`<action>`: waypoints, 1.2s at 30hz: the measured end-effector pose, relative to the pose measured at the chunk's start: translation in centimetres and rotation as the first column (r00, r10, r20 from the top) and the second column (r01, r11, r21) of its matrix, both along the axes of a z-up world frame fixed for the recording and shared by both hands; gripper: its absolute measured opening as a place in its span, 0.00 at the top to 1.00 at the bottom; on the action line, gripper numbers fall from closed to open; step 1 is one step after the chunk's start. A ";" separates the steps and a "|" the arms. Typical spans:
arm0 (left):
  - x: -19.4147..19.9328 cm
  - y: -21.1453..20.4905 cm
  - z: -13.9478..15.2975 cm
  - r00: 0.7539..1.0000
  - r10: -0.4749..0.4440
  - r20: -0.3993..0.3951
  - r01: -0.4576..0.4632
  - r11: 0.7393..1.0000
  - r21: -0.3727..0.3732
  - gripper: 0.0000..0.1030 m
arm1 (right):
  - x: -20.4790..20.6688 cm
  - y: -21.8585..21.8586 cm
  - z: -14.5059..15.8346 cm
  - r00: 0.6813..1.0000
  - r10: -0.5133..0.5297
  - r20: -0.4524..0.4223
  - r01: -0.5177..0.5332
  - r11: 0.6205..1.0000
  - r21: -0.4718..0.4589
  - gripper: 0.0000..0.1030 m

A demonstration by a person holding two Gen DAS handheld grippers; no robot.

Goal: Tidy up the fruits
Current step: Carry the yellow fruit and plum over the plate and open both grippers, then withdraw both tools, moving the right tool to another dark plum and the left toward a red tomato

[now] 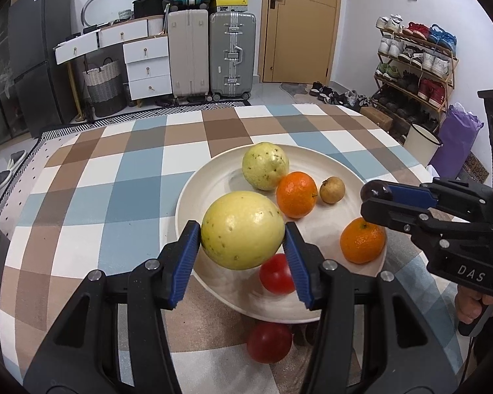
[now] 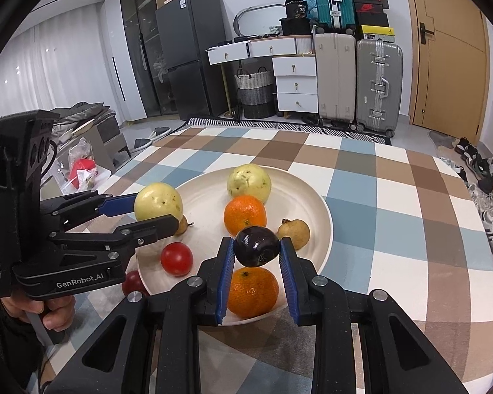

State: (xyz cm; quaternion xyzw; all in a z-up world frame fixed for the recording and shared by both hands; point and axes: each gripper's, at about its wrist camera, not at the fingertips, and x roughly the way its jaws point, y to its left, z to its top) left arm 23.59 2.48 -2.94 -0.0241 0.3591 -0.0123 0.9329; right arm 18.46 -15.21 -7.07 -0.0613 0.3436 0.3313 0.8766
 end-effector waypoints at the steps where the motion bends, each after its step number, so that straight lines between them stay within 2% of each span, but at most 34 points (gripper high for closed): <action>1: 0.0 0.0 -0.1 1.000 -0.001 -0.003 0.001 1.000 0.001 0.52 | 0.0 0.0 -0.1 1.000 -0.001 -0.001 0.001 1.000 0.004 0.73; 18: 0.3 -0.8 -0.6 1.000 -0.005 -0.010 0.005 1.000 0.024 0.52 | -0.2 0.8 -0.8 1.000 -0.001 -0.008 0.001 1.000 0.010 0.71; 23: -0.4 -0.6 0.1 1.000 -0.012 0.015 0.011 1.000 0.009 0.51 | -0.4 0.3 -0.7 1.000 -0.021 0.016 0.021 1.000 0.006 0.51; 25: -0.7 -0.4 0.2 1.000 -0.010 0.016 0.010 1.000 0.004 0.41 | -0.5 0.1 -0.6 0.999 -0.027 0.019 0.027 1.000 0.003 0.47; 27: -1.0 -0.3 0.3 1.000 0.006 0.012 -0.006 1.000 0.008 0.29 | -0.7 -0.2 -0.5 0.999 -0.034 0.029 0.034 0.999 0.006 0.36; 28: -1.2 -0.2 0.4 1.000 0.011 0.012 -0.011 1.000 0.010 0.24 | -0.9 -0.4 -0.3 0.999 -0.036 0.034 0.036 0.999 0.011 0.27; 29: -1.5 -0.1 0.5 1.000 0.015 0.015 -0.015 1.000 0.014 0.22 | -1.1 -0.6 -0.2 0.999 -0.036 0.039 0.036 0.999 0.017 0.19; 32: -2.6 -0.2 1.1 0.999 0.003 0.037 -0.004 1.000 0.031 0.15 | -1.7 -1.1 0.2 0.997 -0.054 0.046 0.053 0.998 0.024 0.07; 34: -3.1 -0.2 1.2 0.999 0.009 0.040 -0.011 0.999 0.050 0.00 | -1.9 -1.4 0.2 0.996 -0.087 0.032 0.087 0.996 0.006 0.02; 36: -3.8 -0.2 1.4 0.999 0.017 0.049 -0.019 0.998 0.059 0.00 | -2.1 -1.8 0.0 0.993 -0.115 0.019 0.115 0.993 -0.007 0.01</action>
